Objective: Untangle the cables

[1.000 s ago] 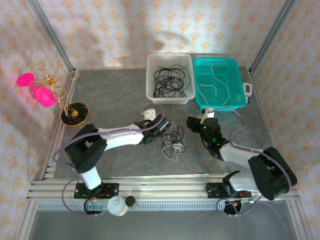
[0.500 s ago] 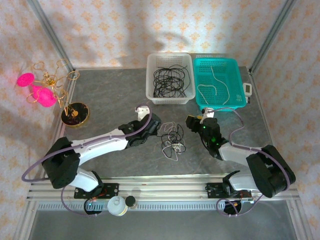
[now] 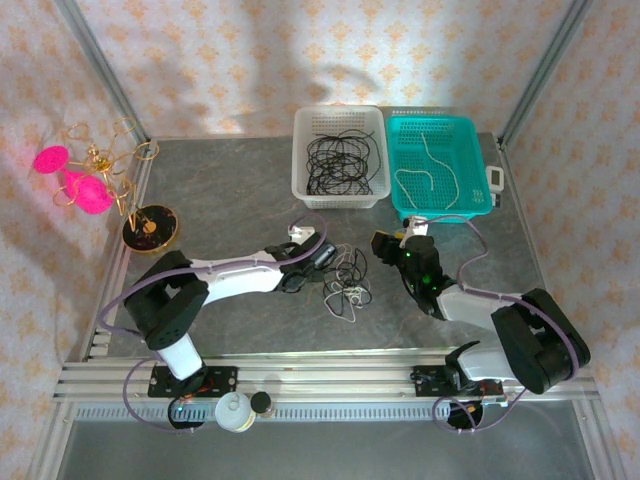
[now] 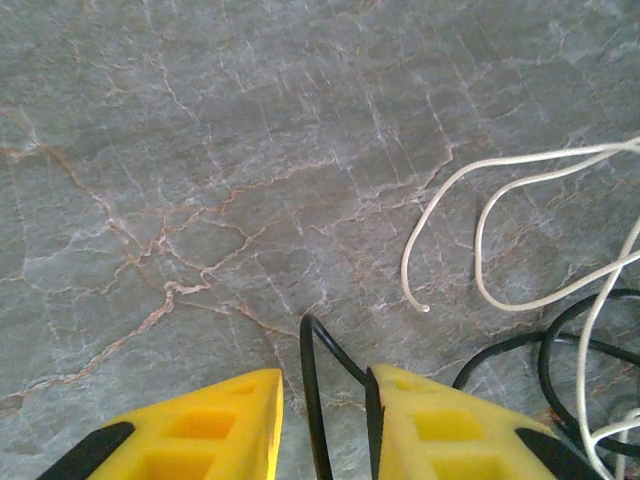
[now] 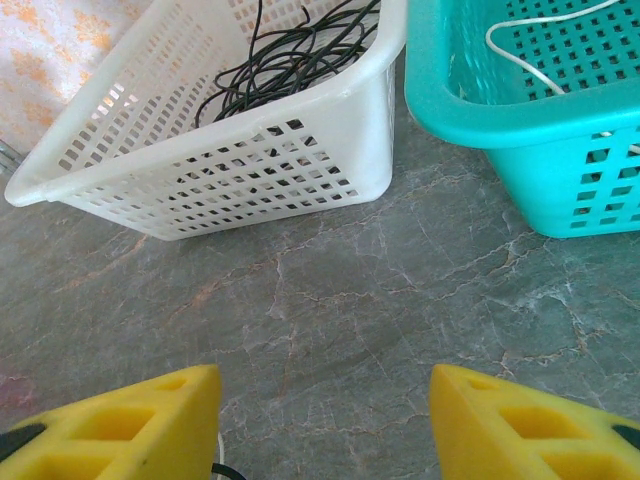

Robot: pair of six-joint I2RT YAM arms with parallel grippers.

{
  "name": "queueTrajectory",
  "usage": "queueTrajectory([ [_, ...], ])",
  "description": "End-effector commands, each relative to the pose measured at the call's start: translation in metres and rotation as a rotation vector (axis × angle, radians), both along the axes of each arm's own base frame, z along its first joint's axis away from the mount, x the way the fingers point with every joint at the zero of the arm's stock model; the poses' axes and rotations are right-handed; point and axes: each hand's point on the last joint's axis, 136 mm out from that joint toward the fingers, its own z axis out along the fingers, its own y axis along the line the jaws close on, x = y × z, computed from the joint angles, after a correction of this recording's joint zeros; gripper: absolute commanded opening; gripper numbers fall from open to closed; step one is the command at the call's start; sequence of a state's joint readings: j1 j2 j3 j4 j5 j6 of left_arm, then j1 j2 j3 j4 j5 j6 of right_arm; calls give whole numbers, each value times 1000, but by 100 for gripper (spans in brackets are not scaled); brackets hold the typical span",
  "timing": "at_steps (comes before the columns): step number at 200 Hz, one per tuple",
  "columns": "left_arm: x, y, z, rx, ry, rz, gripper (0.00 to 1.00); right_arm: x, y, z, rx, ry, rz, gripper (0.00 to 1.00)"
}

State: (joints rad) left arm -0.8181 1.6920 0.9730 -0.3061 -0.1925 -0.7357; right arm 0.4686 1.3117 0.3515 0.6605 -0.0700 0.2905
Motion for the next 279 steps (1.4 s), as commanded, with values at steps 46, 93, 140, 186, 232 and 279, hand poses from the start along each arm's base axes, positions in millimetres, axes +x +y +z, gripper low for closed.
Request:
queueTrajectory([
  [46,7,-7,-3,2,-5,8,23,8,2,15,7,-49,-7,58],
  [93,12,-6,4,-2,-55,14,3,8,3,14,5,-45,-4,58],
  [140,12,16,52,81,-159,-18,0,9,2,15,0,-49,-9,58],
  [186,2,7,133,-17,-293,-195,0,-18,47,62,32,-230,319,58],
  [232,-9,-9,220,-142,-424,-362,0,-77,87,112,-96,-583,717,64],
  [279,-25,-26,275,-286,-503,-474,0,-110,133,134,-185,-765,986,70],
])
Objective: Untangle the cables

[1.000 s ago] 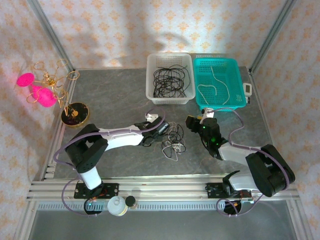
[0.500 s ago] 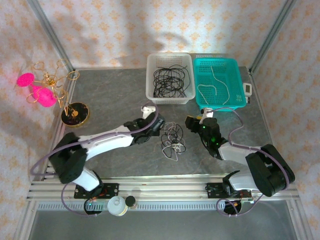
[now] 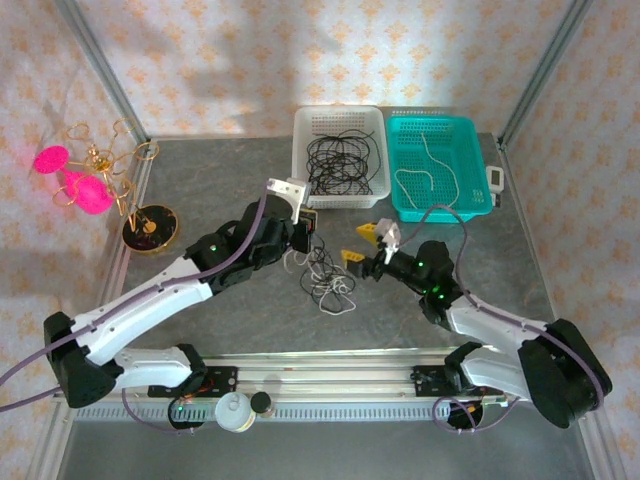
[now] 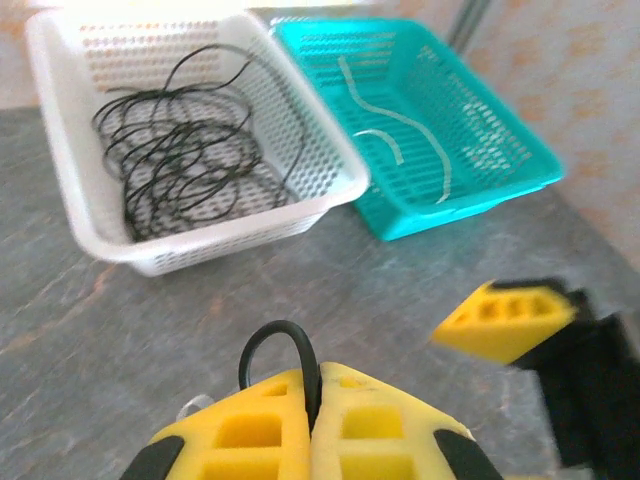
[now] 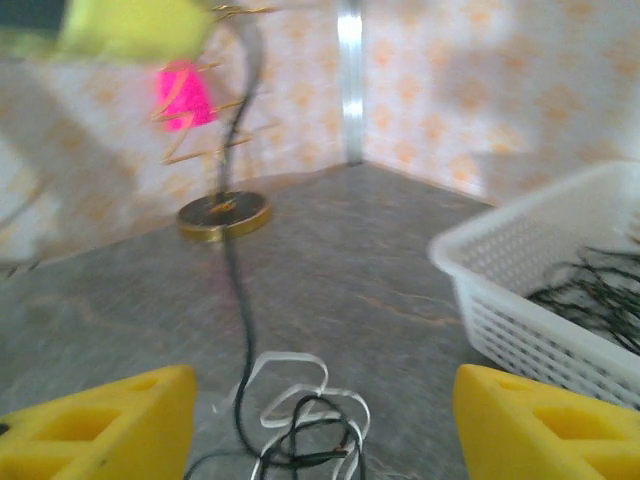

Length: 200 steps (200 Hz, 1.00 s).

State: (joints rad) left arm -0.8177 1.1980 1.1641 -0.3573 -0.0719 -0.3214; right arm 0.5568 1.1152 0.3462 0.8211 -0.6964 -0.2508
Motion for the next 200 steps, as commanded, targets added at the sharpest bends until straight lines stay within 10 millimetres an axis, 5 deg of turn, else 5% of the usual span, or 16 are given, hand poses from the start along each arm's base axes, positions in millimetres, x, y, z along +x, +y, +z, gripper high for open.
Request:
queueTrajectory([
  [1,-14,-9,25,-34,-27,-115,0,-22,29,30,-24,-179,196,70],
  [34,-21,-17,52,-98,-65,-173,0,-26,57,49,72,-175,264,70],
  [71,-27,-24,74,-149,-93,-226,0,31,66,60,205,-70,28,66],
  [129,-52,-30,133,-255,-152,-368,0,72,60,21,249,69,-171,51],
  [165,-61,-30,148,-289,-129,-419,0,86,41,14,241,64,-311,18],
  [200,-65,-30,149,-296,-111,-445,0,90,30,13,226,50,-371,1],
])
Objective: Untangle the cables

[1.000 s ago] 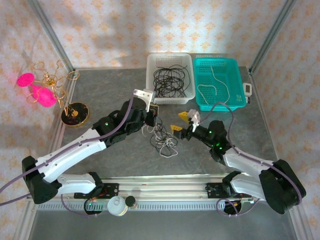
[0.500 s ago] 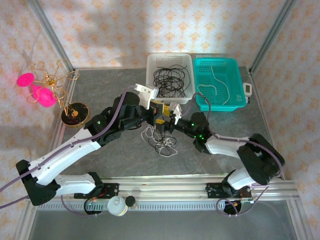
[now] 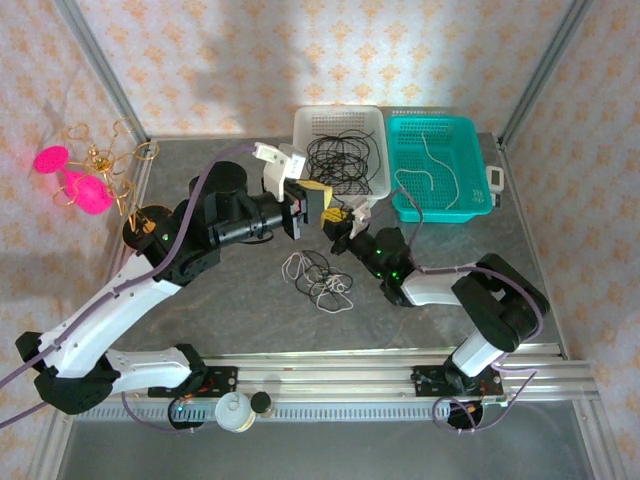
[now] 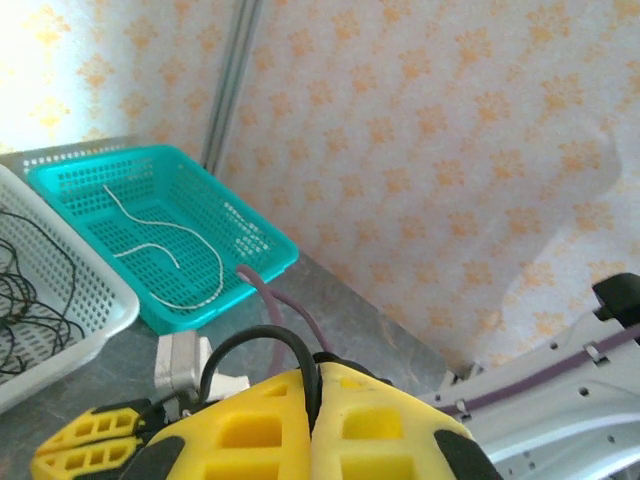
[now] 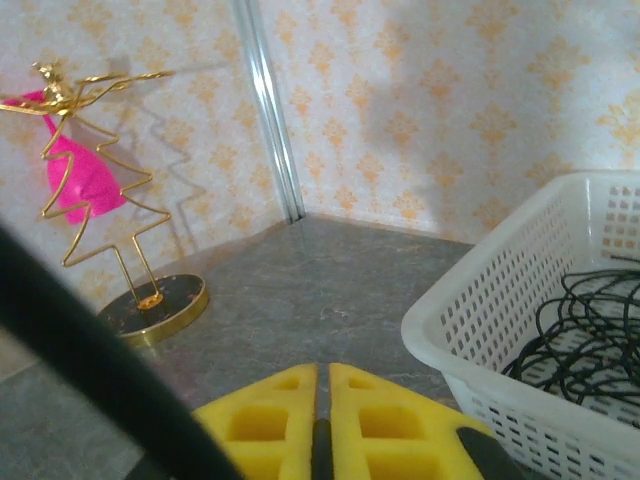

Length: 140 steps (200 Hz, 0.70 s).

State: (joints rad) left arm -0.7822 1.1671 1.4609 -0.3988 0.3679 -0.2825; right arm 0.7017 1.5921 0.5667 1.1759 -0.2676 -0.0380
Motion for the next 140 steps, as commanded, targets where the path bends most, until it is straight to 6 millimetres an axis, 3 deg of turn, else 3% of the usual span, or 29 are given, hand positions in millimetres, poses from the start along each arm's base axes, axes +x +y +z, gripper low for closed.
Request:
queueTrajectory([
  [1,-13,4,11,-18,3,-52,0,5,-17,14,23,-41,-100,1],
  [52,-18,14,8,61,26,-63,0,21,-76,-12,-79,-32,-360,0],
  [86,-25,15,-3,122,64,-100,0,24,-116,-15,-206,-92,-548,0],
  [116,-25,20,-14,180,91,-84,0,23,-136,-10,-270,-148,-649,0],
  [140,-25,25,-7,197,69,-68,0,24,-144,-11,-263,-140,-668,2],
])
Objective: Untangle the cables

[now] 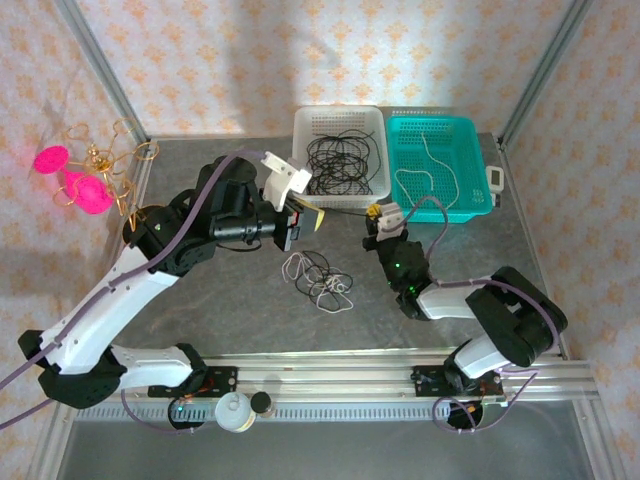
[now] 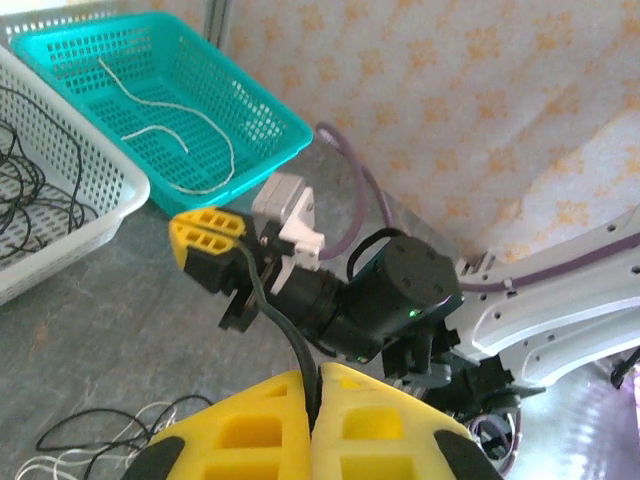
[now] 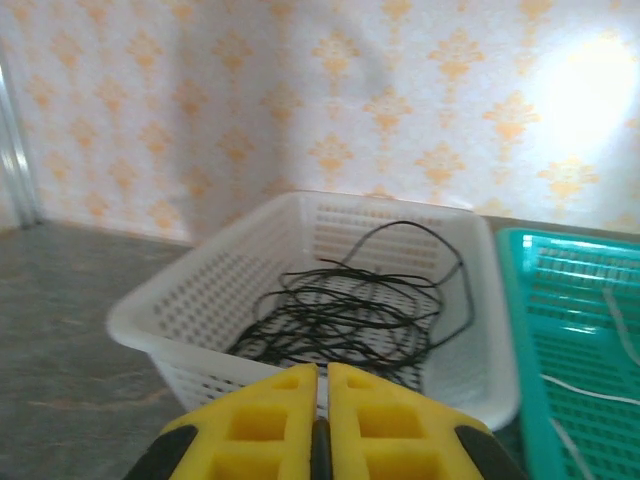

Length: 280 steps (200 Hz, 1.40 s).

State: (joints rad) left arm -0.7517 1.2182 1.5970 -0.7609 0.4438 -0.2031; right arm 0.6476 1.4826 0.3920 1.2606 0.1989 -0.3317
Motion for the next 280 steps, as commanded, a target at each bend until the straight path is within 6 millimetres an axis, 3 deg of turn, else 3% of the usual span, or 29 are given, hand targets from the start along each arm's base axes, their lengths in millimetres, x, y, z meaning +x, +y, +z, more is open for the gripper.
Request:
queueTrajectory([
  [1,-8,11,32,-21,-83,-9,0,4,-31,-2,-36,-4,-133,2],
  [22,-9,14,45,-25,-128,-13,0,0,-23,-7,-37,27,-72,6],
  [51,-7,15,57,4,-174,-25,0,-10,14,-28,-84,149,156,4],
  [67,-3,18,67,7,-210,-4,0,-27,40,-46,-123,252,344,4],
  [82,0,24,83,-2,-263,32,0,-43,51,-57,-106,321,445,4],
  [104,6,27,104,-49,-341,75,0,-61,63,-63,-92,384,566,5],
  [135,9,17,123,-103,-398,48,0,-80,84,-67,-92,480,731,7],
  [183,17,11,151,-188,-478,66,0,-98,97,-55,68,464,855,16],
  [199,19,7,154,-195,-485,60,0,-99,100,-52,110,462,867,13],
  [217,22,5,155,-189,-487,58,0,-100,106,-52,121,459,870,2],
  [238,24,5,154,-182,-491,66,0,-98,107,-51,118,447,848,1],
  [280,24,8,148,-167,-485,74,0,-85,88,-29,190,388,725,29],
])
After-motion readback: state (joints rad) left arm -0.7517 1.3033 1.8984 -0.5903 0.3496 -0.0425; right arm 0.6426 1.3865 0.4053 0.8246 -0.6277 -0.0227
